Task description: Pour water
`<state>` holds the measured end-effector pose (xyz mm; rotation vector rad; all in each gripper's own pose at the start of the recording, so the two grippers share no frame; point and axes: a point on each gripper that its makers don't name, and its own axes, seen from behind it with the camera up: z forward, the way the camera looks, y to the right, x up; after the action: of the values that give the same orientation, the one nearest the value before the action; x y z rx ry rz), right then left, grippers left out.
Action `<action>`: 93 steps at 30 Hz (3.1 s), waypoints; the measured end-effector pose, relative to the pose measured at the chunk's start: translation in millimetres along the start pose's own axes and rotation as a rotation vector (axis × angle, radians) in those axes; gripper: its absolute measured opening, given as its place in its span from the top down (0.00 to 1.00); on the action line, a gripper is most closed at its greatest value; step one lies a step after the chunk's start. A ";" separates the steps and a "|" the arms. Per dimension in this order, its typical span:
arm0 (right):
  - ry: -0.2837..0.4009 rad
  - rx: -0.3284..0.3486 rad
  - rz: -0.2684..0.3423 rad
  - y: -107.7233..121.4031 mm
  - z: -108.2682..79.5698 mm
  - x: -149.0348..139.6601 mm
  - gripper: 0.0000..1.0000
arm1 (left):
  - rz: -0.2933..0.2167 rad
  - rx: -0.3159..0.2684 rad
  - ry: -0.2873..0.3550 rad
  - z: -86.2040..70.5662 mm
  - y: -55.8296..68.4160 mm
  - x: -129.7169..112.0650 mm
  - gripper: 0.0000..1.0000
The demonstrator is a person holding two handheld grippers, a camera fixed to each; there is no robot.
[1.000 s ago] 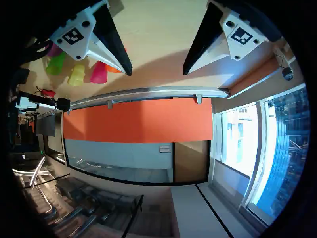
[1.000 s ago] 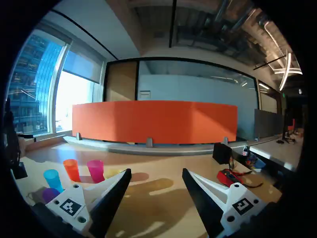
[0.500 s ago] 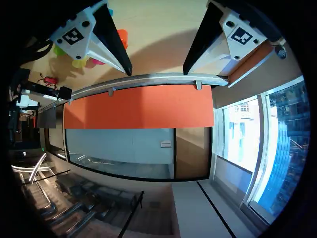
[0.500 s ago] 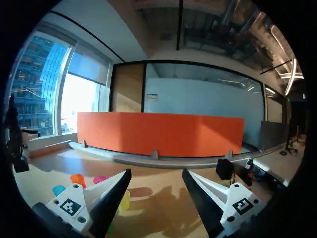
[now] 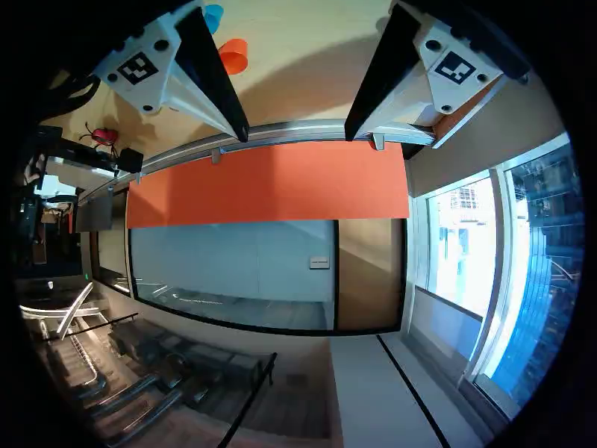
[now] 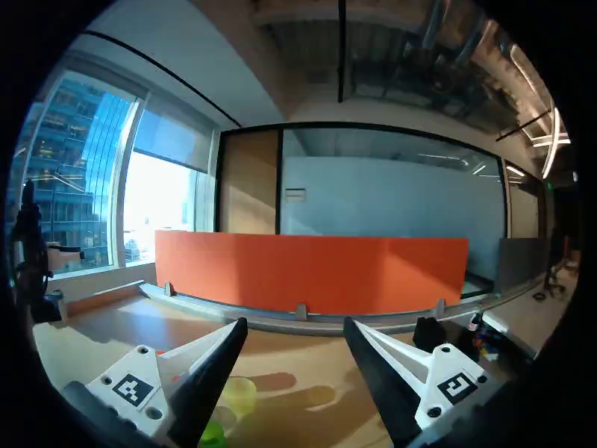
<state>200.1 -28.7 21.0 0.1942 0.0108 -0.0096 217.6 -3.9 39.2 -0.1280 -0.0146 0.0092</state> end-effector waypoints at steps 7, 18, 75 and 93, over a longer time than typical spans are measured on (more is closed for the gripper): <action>0.004 0.051 0.017 -4.2 0.3 3.5 0.01 | 0.004 -0.057 -0.015 0.9 9.9 1.9 0.05; 0.009 0.225 -0.004 -38.2 -6.8 14.4 0.01 | -0.011 -0.237 -0.010 -1.1 45.0 6.7 0.05; -0.308 0.606 -0.180 -114.8 -22.7 -121.2 0.00 | 0.106 -0.531 -0.191 -25.0 84.7 -120.3 0.05; -0.458 0.643 -0.223 -118.9 -31.9 -203.6 0.00 | 0.132 -0.619 -0.298 -23.9 112.5 -191.9 0.05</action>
<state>-5.0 -137.5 -30.9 0.8288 -0.4319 -0.2818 25.2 102.6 -1.5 -0.7459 -0.3082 0.1558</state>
